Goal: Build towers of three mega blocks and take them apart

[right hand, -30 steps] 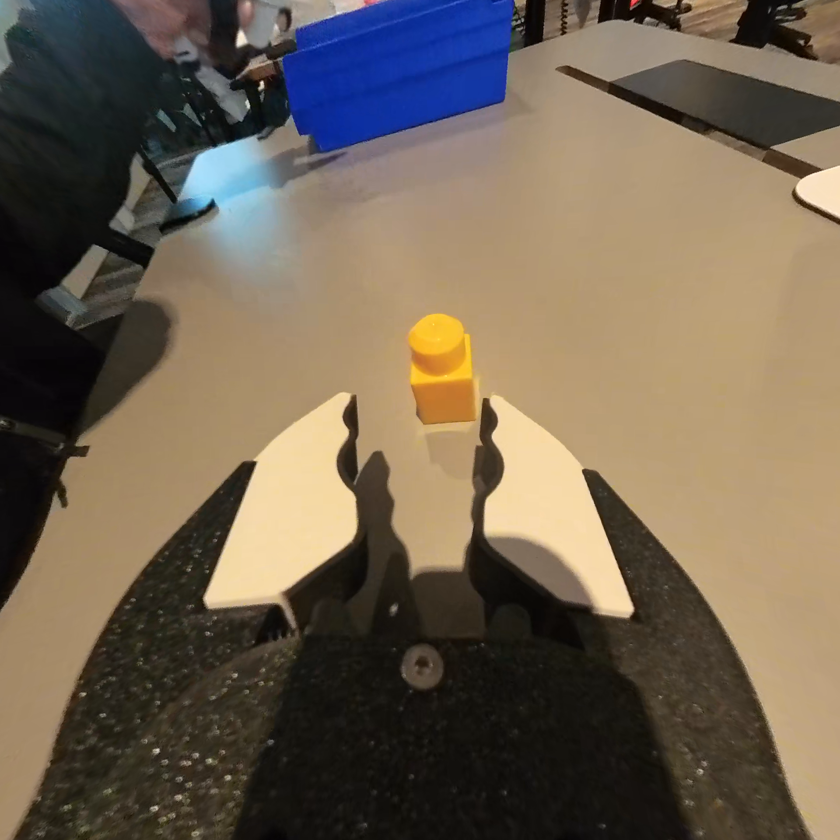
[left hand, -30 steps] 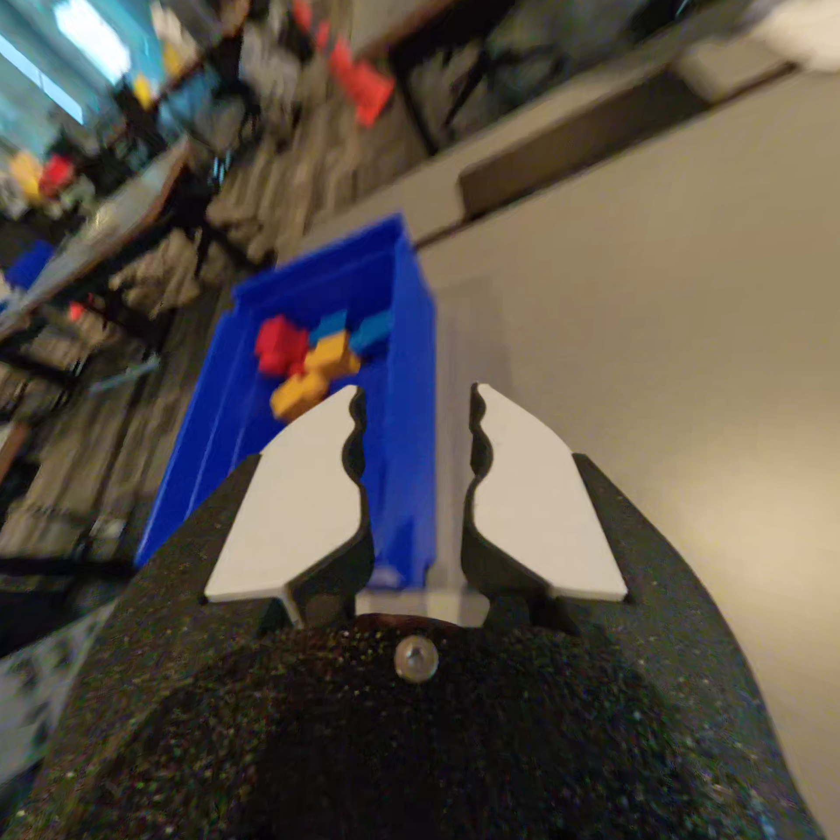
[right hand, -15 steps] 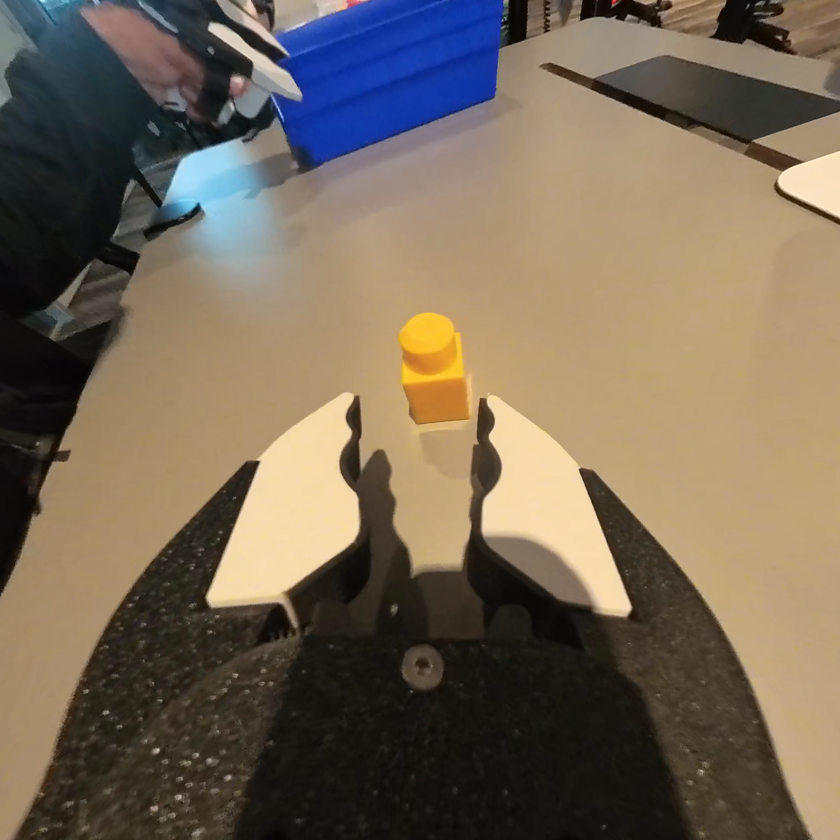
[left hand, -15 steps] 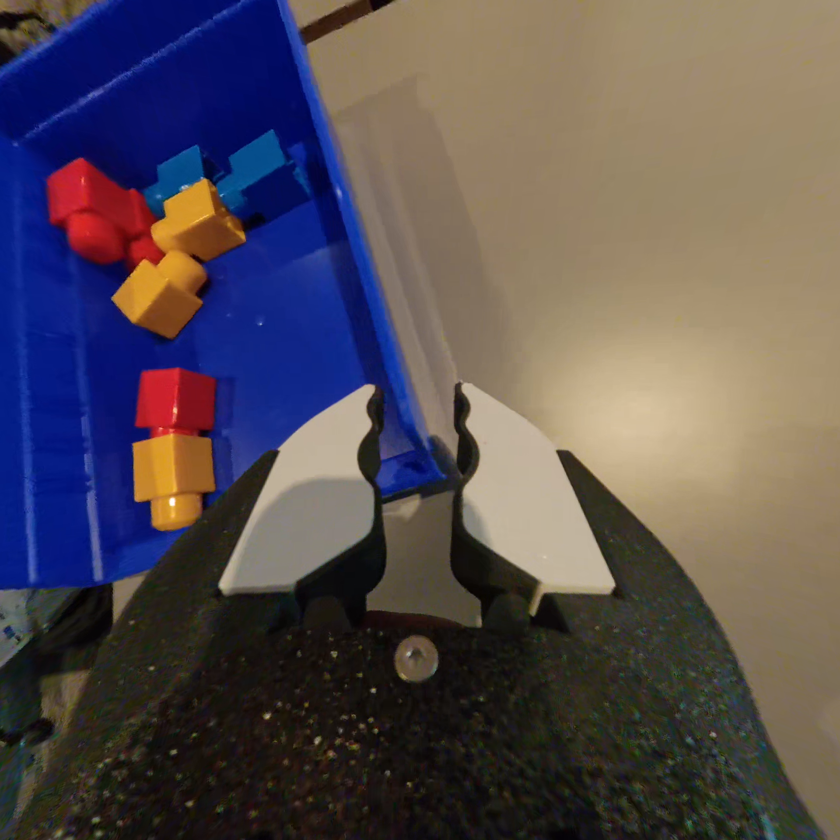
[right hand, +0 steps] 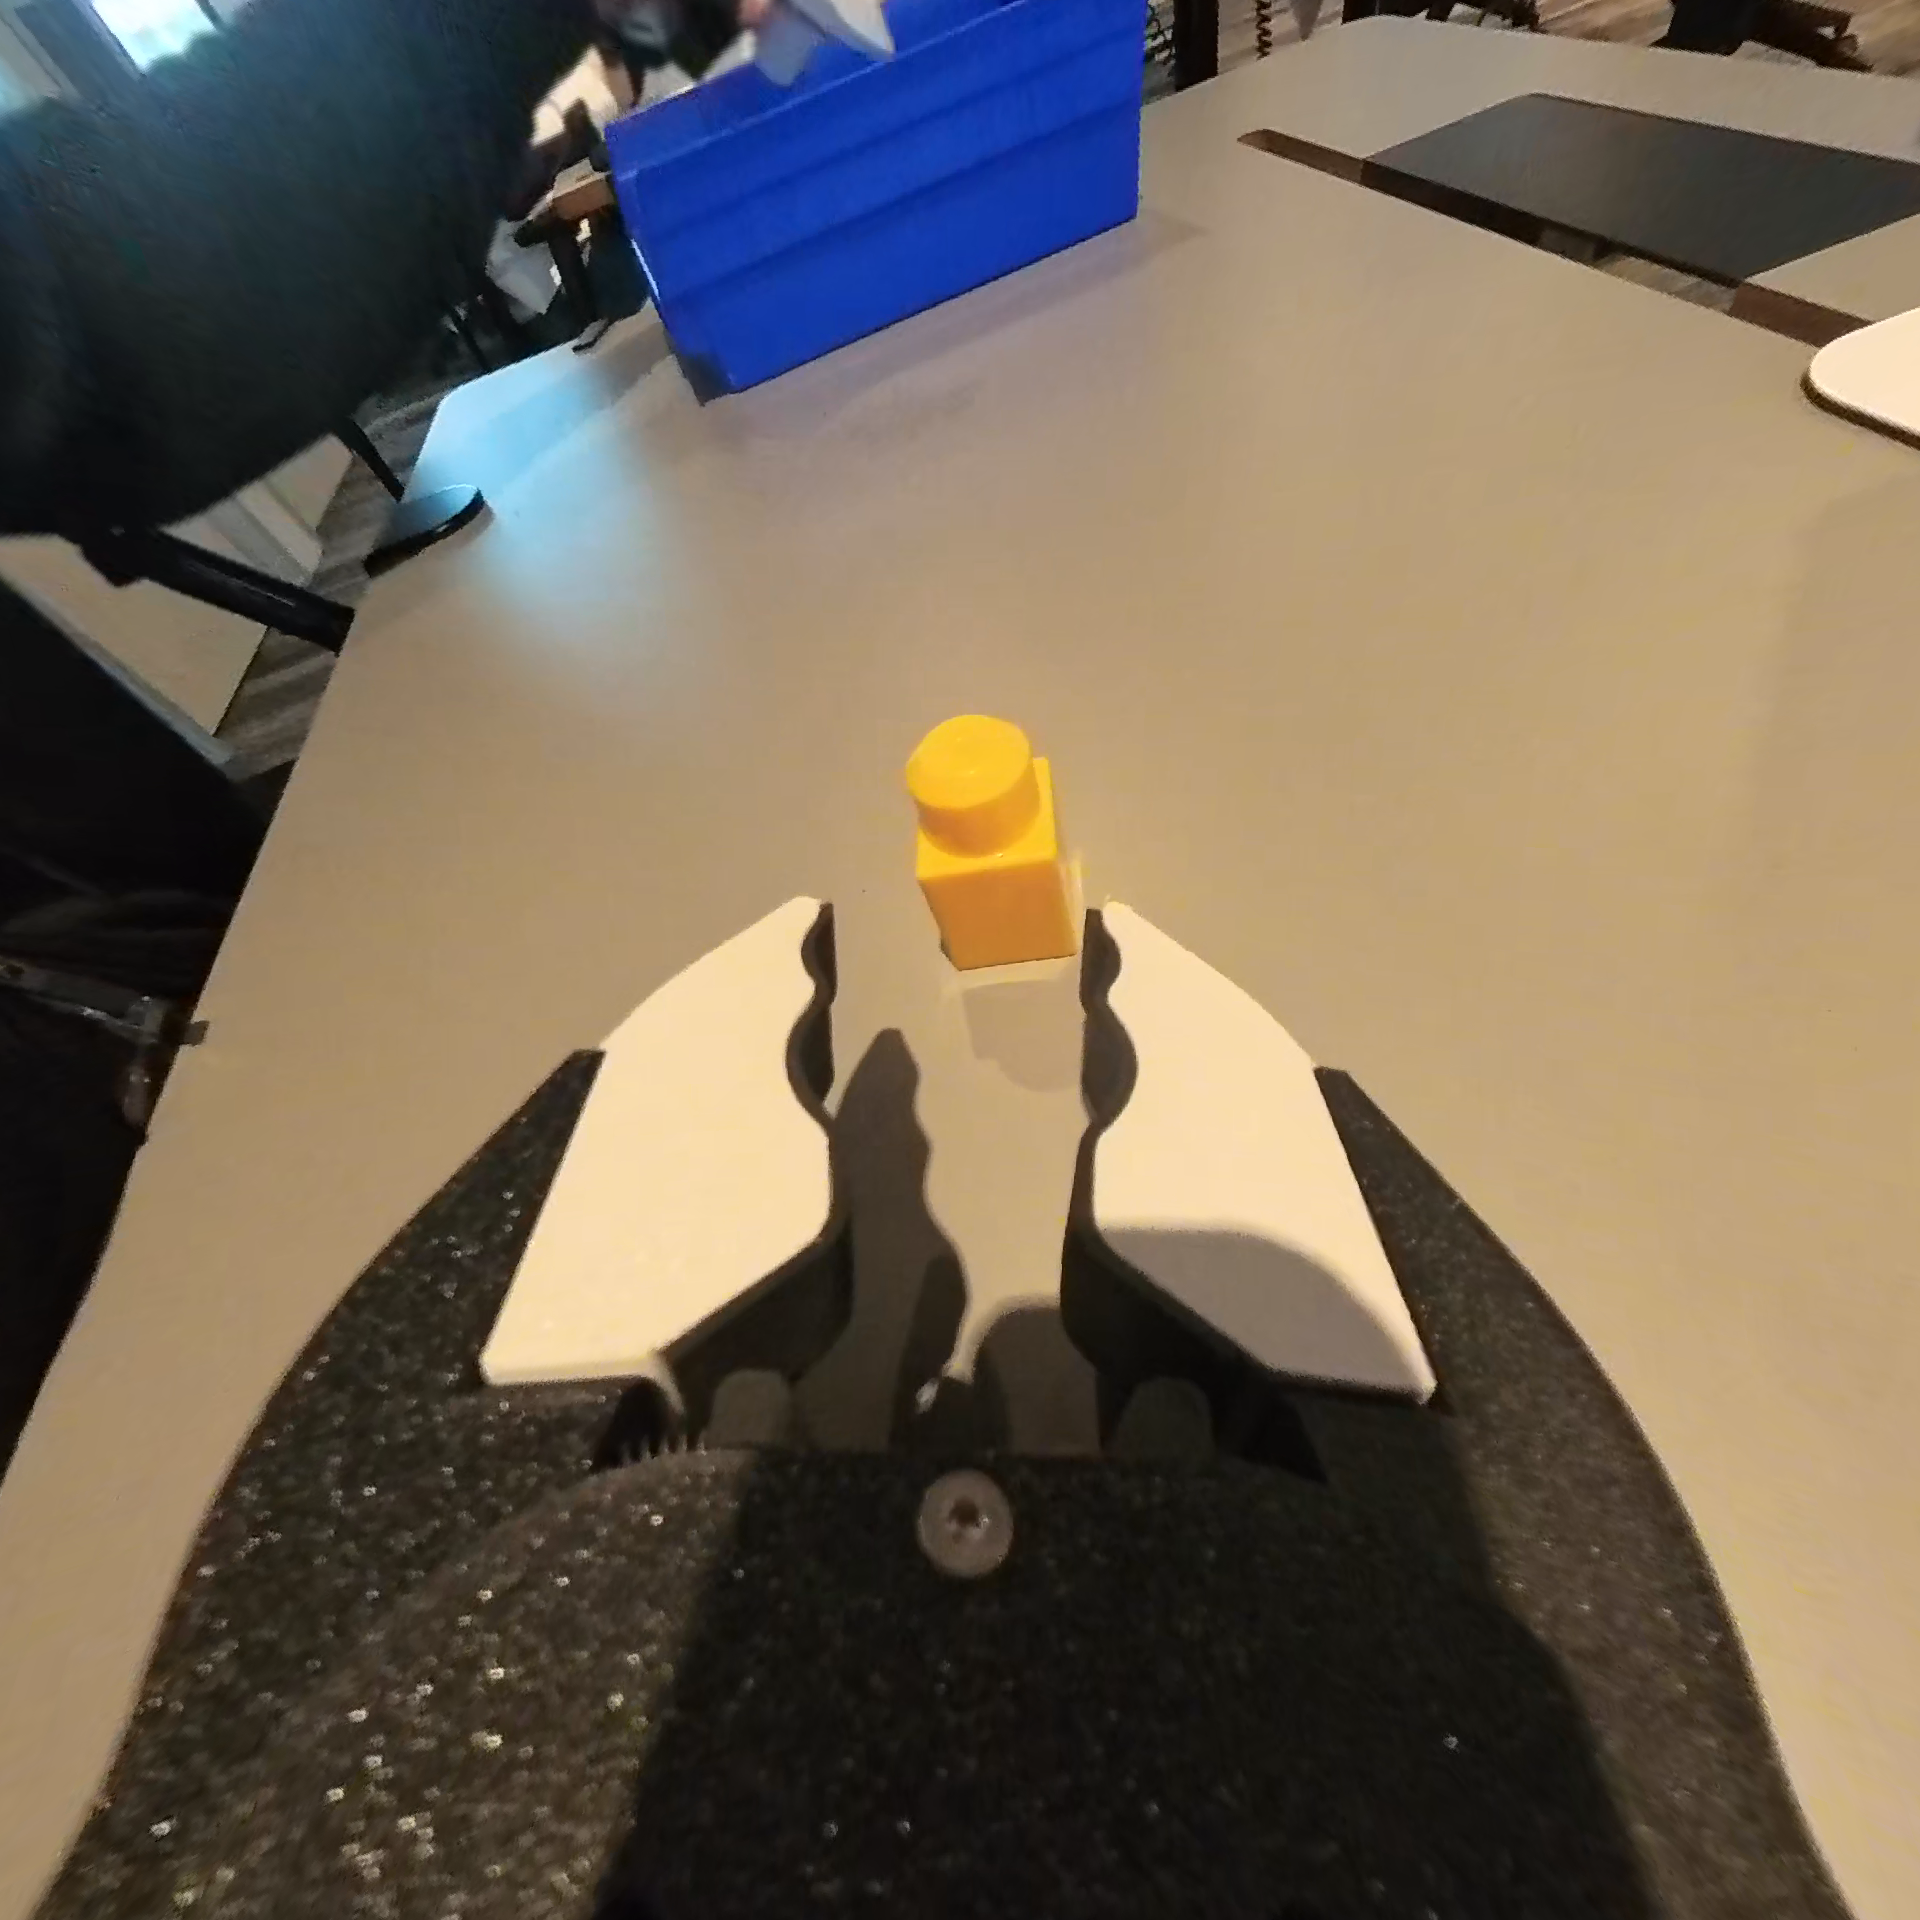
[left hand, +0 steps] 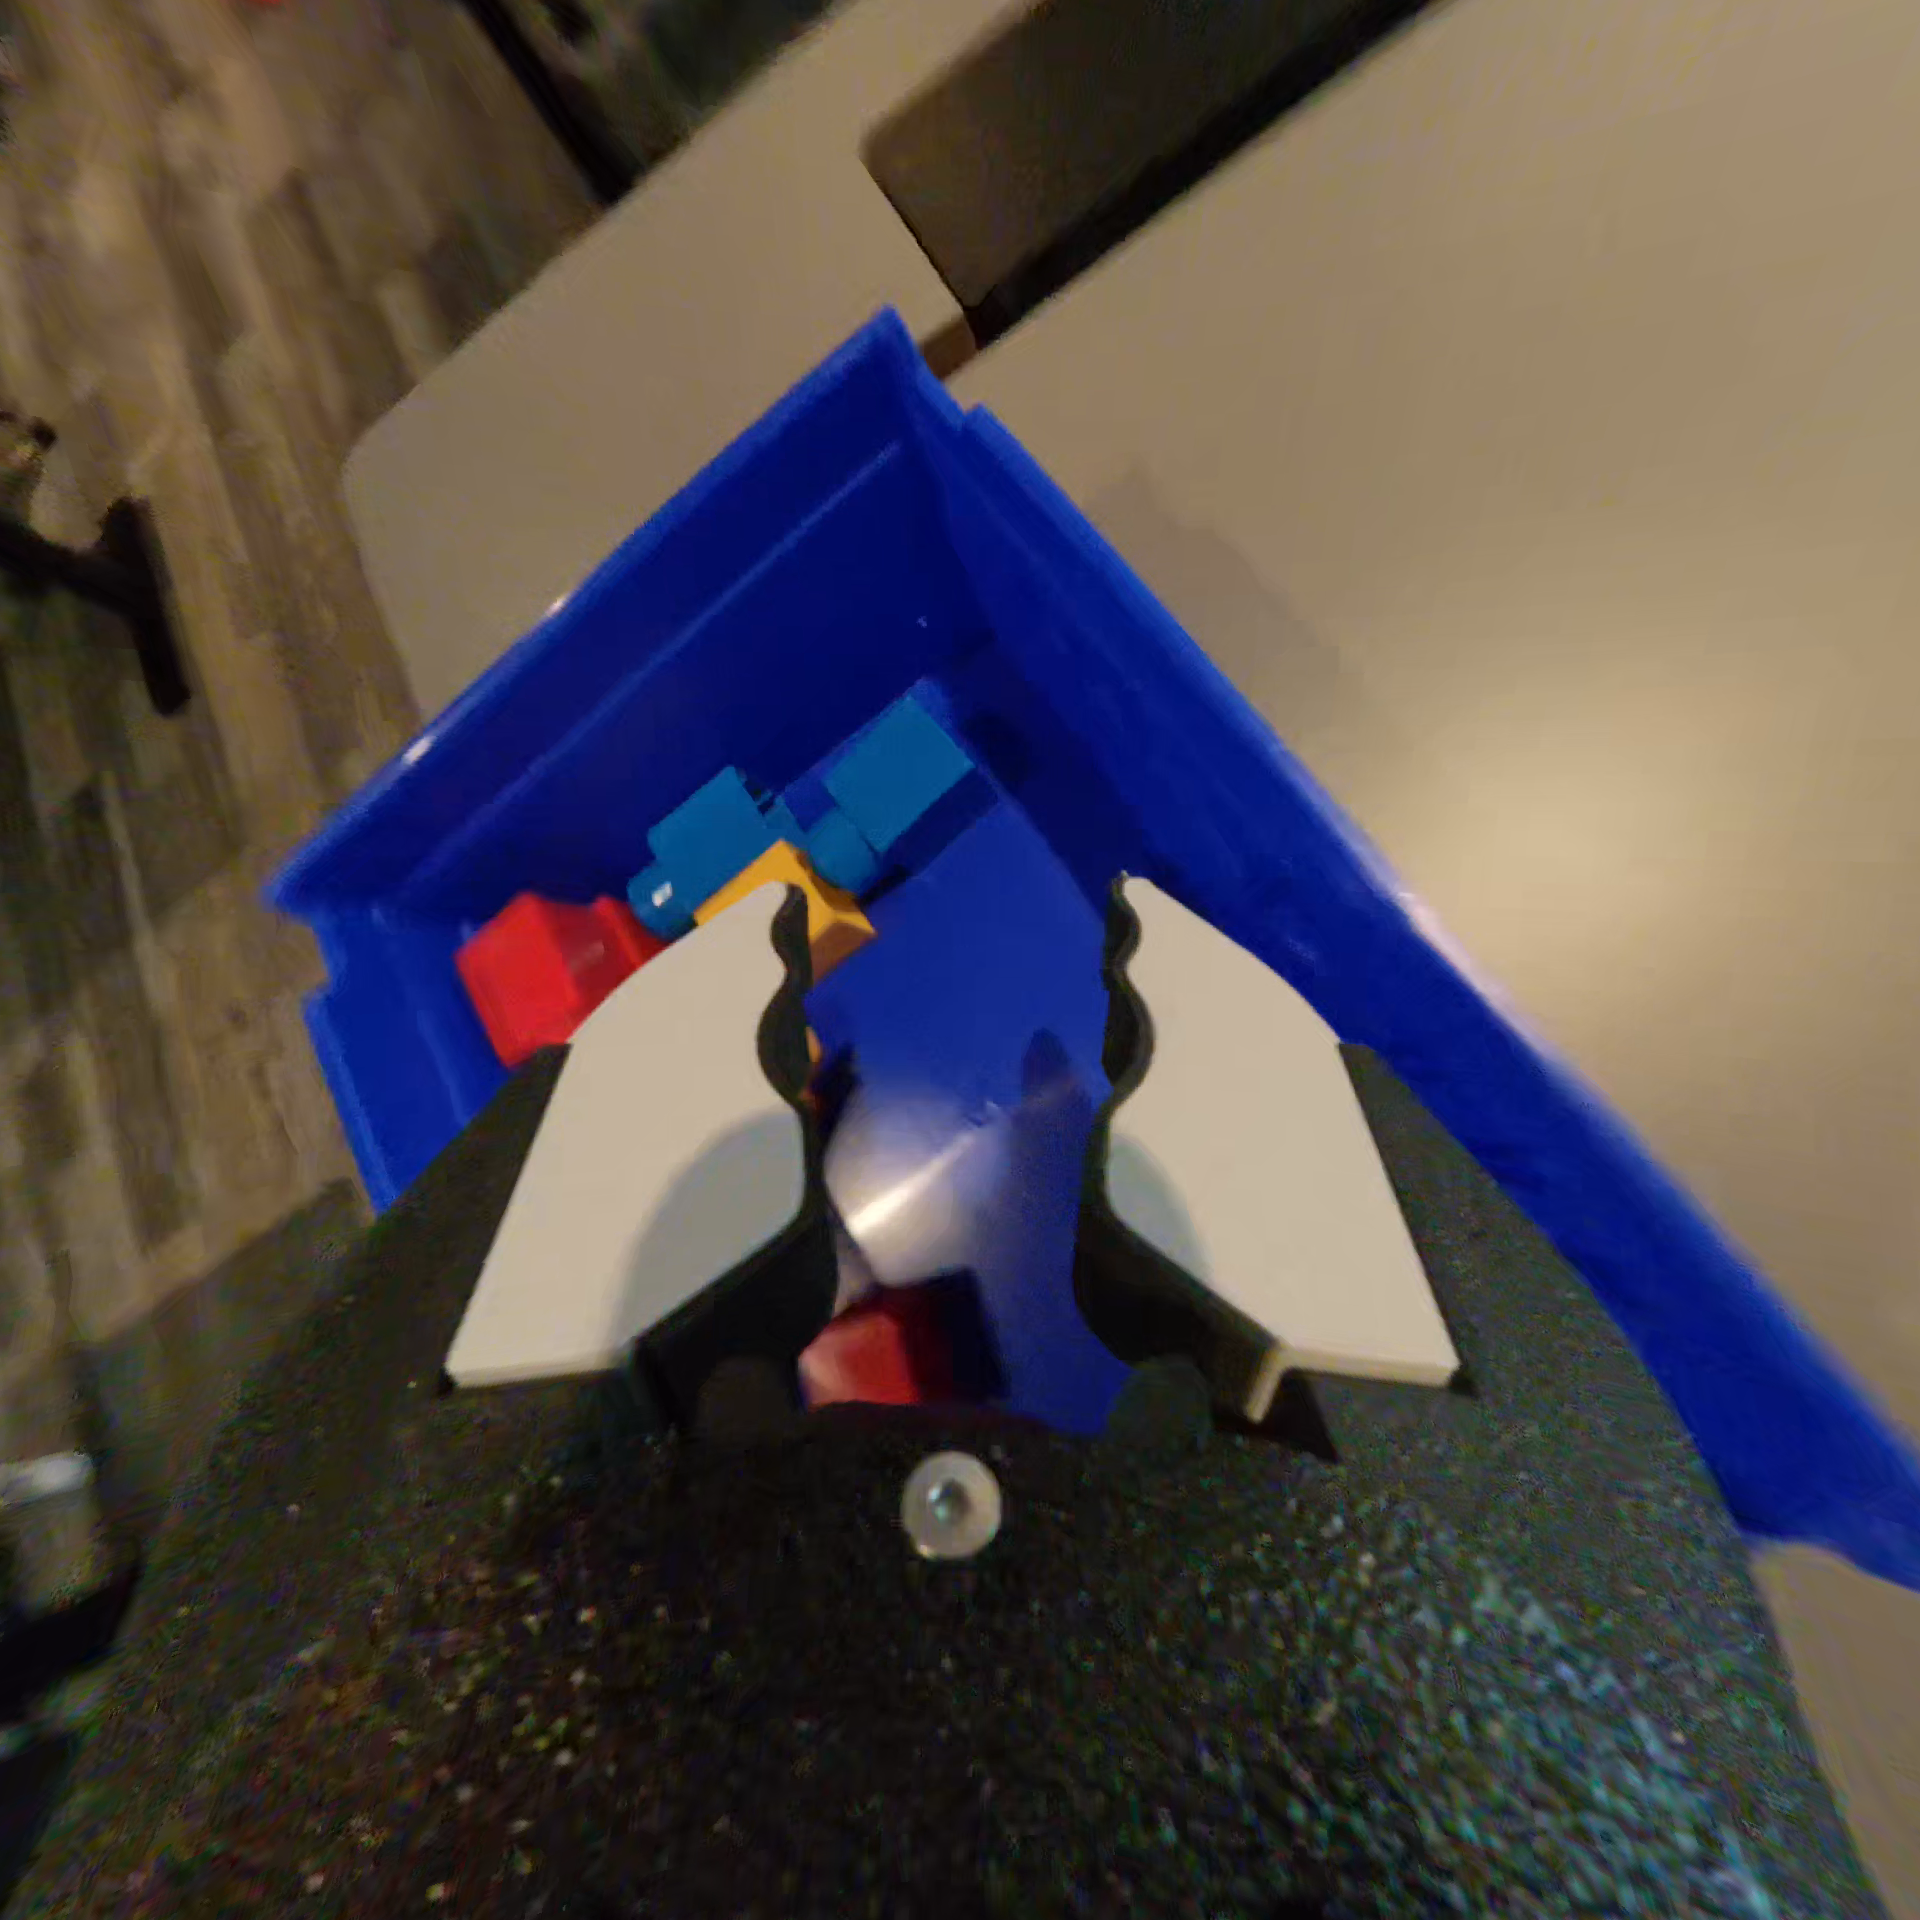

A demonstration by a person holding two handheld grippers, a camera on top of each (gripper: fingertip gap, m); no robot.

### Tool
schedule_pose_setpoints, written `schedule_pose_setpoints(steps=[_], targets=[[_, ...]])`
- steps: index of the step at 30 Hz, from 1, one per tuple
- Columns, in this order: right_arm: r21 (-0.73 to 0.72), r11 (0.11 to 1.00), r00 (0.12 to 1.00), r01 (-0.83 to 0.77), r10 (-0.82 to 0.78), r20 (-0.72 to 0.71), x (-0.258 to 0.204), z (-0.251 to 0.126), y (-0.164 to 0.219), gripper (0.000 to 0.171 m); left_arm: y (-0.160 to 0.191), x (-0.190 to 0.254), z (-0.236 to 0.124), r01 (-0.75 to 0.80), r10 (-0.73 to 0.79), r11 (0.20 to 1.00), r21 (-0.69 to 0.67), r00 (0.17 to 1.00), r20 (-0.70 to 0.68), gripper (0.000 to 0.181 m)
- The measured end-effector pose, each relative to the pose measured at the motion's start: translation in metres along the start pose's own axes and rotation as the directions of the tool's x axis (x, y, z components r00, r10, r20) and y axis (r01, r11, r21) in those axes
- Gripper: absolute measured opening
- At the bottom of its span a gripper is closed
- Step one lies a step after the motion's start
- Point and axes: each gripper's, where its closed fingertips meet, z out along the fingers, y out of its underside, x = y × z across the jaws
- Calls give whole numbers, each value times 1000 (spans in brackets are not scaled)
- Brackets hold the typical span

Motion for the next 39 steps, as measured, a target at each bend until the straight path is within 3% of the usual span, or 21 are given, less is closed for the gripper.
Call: schedule_pose_setpoints(steps=[2,5,8,13,18,21,24,27,29,31,33,35,39], targets=[[-6,1000,1000,-6,6,7,0,1,1,45,3,-11,33,-196,193,975,-99,980,-47,55],[-10,1000,999,-25,25,30,-1,0,1,45,21,-22,69,-446,417,853,-271,895,-161,49],[1,998,997,-57,57,52,-1,-1,0,44,21,-21,91,-571,511,773,-276,818,-263,38],[-3,995,992,-96,96,81,0,-1,0,42,32,-18,114,-631,524,702,-331,772,-359,46],[-13,994,988,-111,112,106,-1,0,1,42,34,-22,114,-609,499,715,-343,789,-359,40],[10,995,990,-99,97,100,-1,-2,-1,43,31,-36,97,-552,480,732,-399,834,-273,39],[37,997,994,-71,68,86,-2,-4,-4,43,4,-40,62,-457,430,809,-370,889,-157,39],[55,998,997,-25,21,70,-4,-6,-6,44,-48,-30,21,-365,369,907,-208,929,-22,38],[61,998,998,19,-23,50,-6,-7,-8,44,-94,-3,-6,-290,290,957,4,957,0,38],[60,996,997,70,-72,22,-7,-10,-12,44,-143,39,-32,-227,244,942,249,969,-38,39],[100,990,995,102,-103,6,-11,-15,-26,44,-185,92,-55,-194,269,855,480,959,-92,38],[166,981,995,96,-101,20,-20,-22,-46,43,-217,150,-73,-232,367,709,666,928,-67,38],[250,968,992,-40,10,122,-37,-27,-84,41,-248,268,-91,-408,522,317,856,829,202,38]])
